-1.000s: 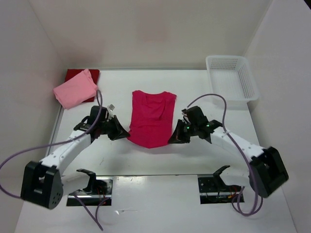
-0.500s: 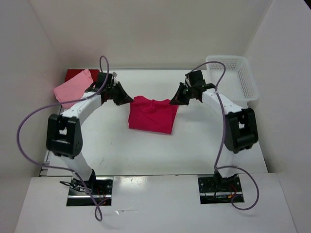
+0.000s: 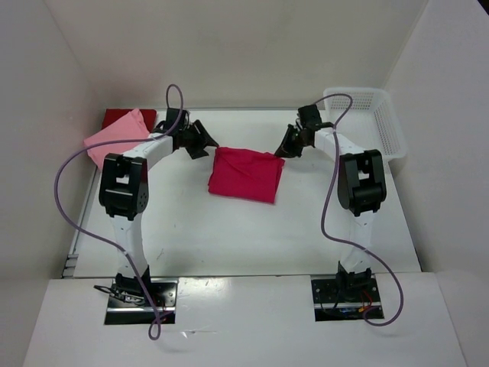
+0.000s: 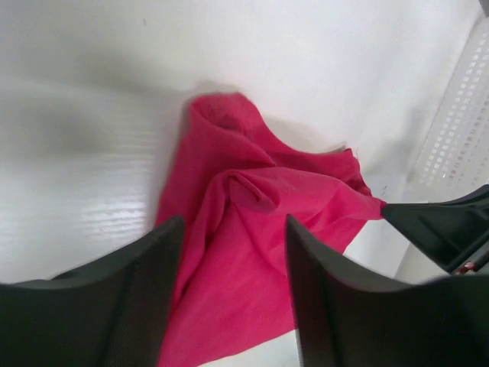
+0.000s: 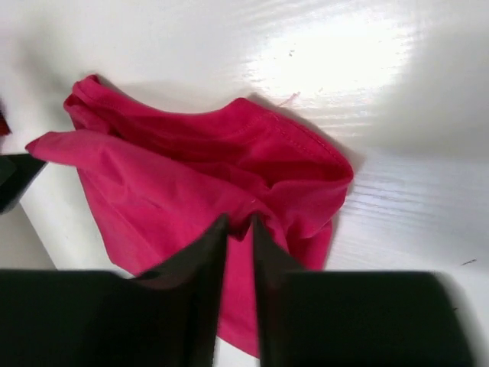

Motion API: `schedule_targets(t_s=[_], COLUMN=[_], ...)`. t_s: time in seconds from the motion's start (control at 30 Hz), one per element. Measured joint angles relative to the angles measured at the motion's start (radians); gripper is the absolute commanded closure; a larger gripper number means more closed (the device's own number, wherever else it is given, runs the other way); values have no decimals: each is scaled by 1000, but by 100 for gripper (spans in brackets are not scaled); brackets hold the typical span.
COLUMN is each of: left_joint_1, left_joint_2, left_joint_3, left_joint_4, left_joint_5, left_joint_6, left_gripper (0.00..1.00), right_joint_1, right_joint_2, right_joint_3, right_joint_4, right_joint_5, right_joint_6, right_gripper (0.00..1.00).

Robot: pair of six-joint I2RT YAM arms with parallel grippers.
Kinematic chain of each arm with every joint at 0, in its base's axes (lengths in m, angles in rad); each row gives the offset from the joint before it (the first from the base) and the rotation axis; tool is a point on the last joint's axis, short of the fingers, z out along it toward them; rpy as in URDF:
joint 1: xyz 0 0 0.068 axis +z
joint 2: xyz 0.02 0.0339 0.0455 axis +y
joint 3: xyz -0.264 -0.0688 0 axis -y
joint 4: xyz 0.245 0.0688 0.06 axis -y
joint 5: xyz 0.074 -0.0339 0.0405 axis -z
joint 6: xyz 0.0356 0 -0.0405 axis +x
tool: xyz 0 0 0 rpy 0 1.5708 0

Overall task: Fold and stack the t-shirts
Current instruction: Fold the long partially folded tshirt into a neat square

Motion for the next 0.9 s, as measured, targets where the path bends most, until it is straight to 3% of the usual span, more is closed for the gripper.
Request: schedule_targets(t_s=[0.1,0.17,0.3,0.33,0.47,0.67,0.9], left_joint_1=[20,29,-1,-32,-132,-130,-120], left_joint_2=[-42,-106,-270,-312,-322,-201,-270], left_joint_3=[-30,-70,-178,-223,-321,-468,-615], left_joint_4=[32,42,107,145,217,237,329], left_joint_5=[-16,-21,-25,-22,10,8,10], left_joint_6=[-8,-10,-6,-5,-3,12,-11], left_gripper=[31,40,44,46,51,52,52], right_joint_1=[0,0,15,29,103,227,254], right_joint_2=[-5,-24,-108,-142,-170,-18,243], right_joint_3=[29,31,3,-18,-41,42,230], right_joint_4=[-2,-5,-3,5,25,47,48], right_joint_5=[4,9,23,23,-24,-121,-158], right_joint_6=[-6,-7,-16,-14,-14,-5,27], right_gripper=[65,63,84,94,99,99,100])
